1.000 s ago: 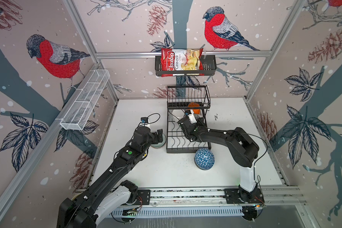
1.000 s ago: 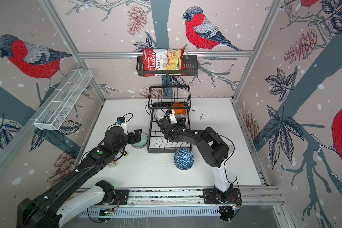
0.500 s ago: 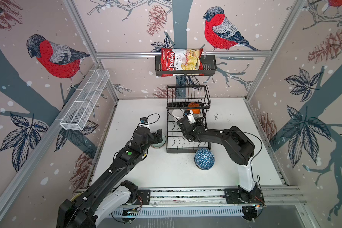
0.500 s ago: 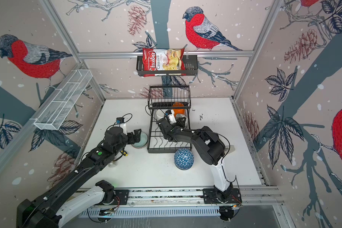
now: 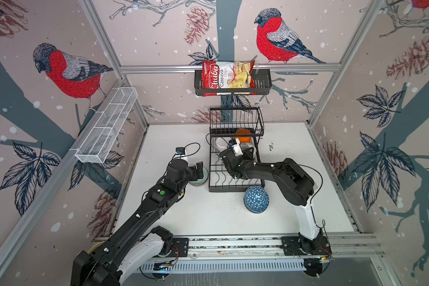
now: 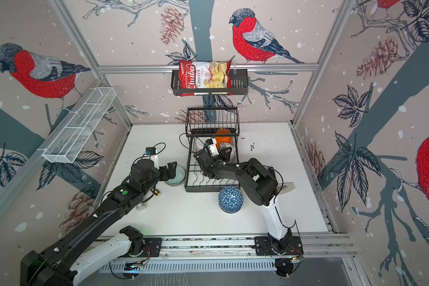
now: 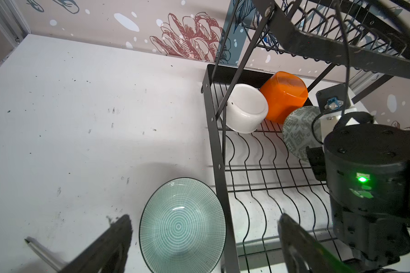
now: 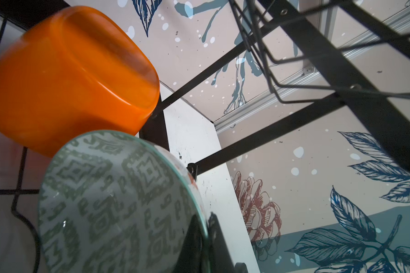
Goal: Load the bowls into the dish rack
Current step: 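Lower the green bowl with the right gripper into the slots beside the orange bowl, then open the right gripper and release the green-patterned bowl in the rack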
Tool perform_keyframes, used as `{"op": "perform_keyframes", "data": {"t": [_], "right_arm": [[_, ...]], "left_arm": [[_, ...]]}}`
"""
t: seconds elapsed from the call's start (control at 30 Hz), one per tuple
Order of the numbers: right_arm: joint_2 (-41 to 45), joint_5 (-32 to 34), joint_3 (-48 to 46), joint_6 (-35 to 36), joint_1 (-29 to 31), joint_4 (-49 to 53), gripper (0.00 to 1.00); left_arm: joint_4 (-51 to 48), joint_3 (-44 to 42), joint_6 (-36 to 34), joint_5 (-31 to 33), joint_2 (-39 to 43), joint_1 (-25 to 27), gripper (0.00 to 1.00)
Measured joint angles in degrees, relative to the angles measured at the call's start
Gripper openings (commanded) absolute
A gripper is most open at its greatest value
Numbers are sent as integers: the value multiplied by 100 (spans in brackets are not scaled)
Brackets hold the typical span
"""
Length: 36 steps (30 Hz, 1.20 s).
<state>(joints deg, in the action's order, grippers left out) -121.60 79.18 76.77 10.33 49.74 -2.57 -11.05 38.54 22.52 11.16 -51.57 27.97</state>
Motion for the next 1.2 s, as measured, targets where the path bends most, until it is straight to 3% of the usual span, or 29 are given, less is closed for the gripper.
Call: {"op": "perform_keyframes", "data": {"t": [0.3,0.83,1.2], "right_arm": [[-179,76,273,-306,122,389,5],[-179,-507,590,-772,146,1043,28],[-144,-879,616,-990,101,1213,56]], "left_arm": [[-7,-7,-7,85,48,-4,95],[-7,-28,-7,96,57,-7,95],[-7,-39,-7,105,46,-11,95]]}}
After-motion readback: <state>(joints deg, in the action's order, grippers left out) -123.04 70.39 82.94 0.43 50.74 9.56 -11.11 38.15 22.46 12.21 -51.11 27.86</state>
